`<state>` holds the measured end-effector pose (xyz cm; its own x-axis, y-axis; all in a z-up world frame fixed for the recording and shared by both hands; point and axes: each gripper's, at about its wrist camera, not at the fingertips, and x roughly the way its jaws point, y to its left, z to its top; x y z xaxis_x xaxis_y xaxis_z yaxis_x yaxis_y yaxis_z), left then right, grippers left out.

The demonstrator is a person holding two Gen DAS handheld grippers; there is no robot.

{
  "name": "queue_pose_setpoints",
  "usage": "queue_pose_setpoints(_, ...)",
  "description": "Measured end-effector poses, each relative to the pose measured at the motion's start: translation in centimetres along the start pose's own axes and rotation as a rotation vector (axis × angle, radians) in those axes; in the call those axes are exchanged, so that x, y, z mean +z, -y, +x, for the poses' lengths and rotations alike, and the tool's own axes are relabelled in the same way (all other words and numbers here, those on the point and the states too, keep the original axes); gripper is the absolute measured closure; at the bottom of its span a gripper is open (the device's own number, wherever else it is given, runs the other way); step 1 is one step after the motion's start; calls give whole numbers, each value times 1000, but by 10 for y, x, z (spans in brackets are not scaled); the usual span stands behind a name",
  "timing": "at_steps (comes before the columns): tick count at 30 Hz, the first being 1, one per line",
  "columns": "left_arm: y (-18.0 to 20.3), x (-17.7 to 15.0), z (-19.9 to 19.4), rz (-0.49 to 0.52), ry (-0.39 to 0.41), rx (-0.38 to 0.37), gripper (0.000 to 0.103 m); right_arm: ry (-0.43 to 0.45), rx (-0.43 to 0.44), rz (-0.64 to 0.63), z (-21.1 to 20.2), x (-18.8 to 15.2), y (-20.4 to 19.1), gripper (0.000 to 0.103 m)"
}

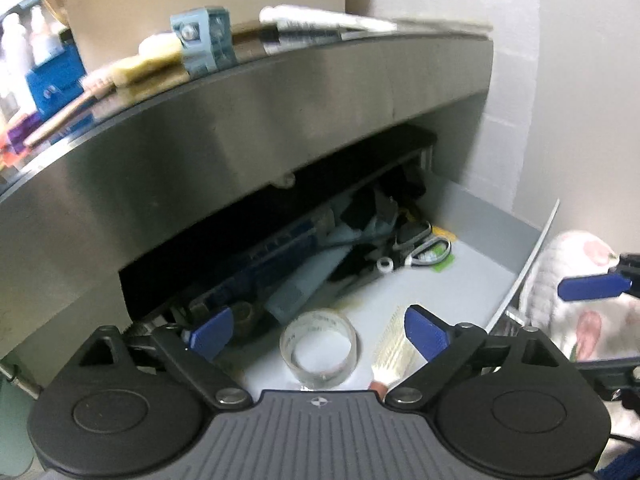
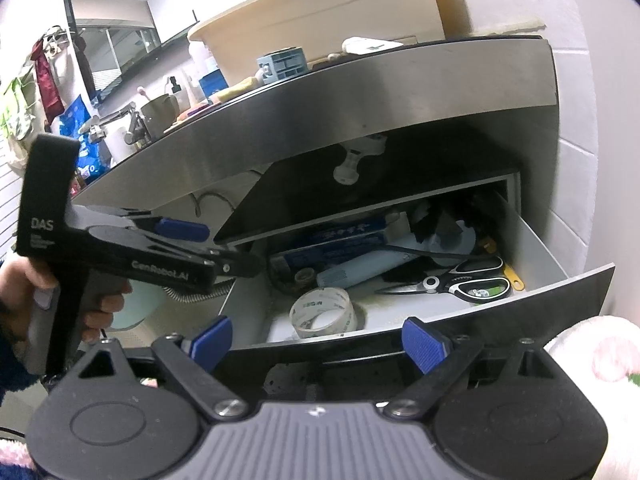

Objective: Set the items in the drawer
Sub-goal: 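Raise the left tool out of the drawer and back from the counter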

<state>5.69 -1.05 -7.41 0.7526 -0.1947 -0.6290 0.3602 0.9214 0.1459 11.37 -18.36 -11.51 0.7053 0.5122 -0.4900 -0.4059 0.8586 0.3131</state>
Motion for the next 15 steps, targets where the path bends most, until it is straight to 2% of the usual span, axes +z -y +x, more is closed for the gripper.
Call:
queue_pose_setpoints(2, 1, -1, -4, -12, 13, 27, 5, 0, 0, 0, 0, 0, 0, 11)
queue_pose_setpoints(8, 8, -7, -10, -85, -20, 41, 5, -4, 2, -3, 1, 1, -1, 11)
queue_pose_setpoints(15, 27, -14, -20, -73, -37, 41, 5, -6, -1, -9, 1, 0, -3, 11)
